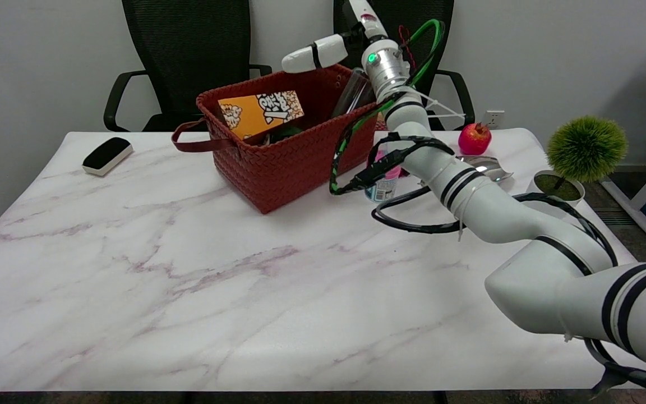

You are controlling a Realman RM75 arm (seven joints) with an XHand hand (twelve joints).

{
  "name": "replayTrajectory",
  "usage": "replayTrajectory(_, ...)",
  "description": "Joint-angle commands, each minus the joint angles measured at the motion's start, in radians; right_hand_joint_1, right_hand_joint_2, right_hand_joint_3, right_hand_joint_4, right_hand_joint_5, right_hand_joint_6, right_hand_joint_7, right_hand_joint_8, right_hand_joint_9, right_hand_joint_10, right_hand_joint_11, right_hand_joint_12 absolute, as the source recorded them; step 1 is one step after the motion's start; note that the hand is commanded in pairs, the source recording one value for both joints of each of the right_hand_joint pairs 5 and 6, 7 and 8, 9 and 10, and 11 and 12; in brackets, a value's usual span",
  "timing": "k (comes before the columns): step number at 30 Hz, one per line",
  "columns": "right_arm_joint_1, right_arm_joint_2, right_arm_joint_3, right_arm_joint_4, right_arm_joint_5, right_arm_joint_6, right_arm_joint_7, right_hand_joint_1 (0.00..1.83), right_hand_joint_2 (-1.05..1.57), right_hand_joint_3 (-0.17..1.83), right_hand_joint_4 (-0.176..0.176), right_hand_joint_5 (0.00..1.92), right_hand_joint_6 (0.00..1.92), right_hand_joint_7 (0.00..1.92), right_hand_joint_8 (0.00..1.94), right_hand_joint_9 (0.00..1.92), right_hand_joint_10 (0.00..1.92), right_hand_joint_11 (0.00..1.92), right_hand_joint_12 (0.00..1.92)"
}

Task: Place the black water bottle into the brown storage basket.

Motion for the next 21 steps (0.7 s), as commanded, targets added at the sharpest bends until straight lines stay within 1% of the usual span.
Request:
replayTrajectory(1,0.011,0.004,-0.01,0.144,0.005,0.002,-0.029,1.01,-0.11,0.11,0.0,0.0,0.0,0.0,0.0,0.0,0.0,0.0,0.0)
replayTrajectory(3,-0.018,0.013,-0.012,0.199,0.009,0.004,-0.027,0.98,-0.07,0.1,0.0,0.0,0.0,0.0,0.0,0.0,0.0,0.0,0.0)
replayTrajectory(5,-0.055,0.026,-0.012,0.271,0.009,0.015,-0.02,0.92,0.0,0.01,0.0,0.0,0.0,0.0,0.0,0.0,0.0,0.0,0.0)
replayTrajectory(8,-0.12,0.047,-0.012,0.396,0.009,0.046,0.029,0.91,0.04,-0.03,0.0,0.0,0.0,0.0,0.0,0.0,0.0,0.0,0.0)
replayTrajectory(10,-0.183,0.07,-0.021,0.489,0.009,0.071,0.061,0.86,0.09,-0.08,0.0,0.0,0.0,0.0,0.0,0.0,0.0,0.0,0.0)
replayTrajectory(14,-0.28,0.106,-0.035,0.597,0.009,0.124,0.068,0.83,0.18,-0.15,0.0,0.0,0.0,0.0,0.0,0.0,0.0,0.0,0.0)
replayTrajectory(19,-0.426,0.145,-0.035,0.746,0.009,0.17,0.068,0.82,0.22,-0.17,0.0,0.0,0.0,0.0,0.0,0.0,0.0,0.0,0.0)
replayTrajectory(21,-0.509,0.16,-0.032,0.817,0.006,0.197,0.068,0.81,0.24,-0.17,0.0,0.0,0.0,0.0,0.0,0.0,0.0,0.0,0.0)
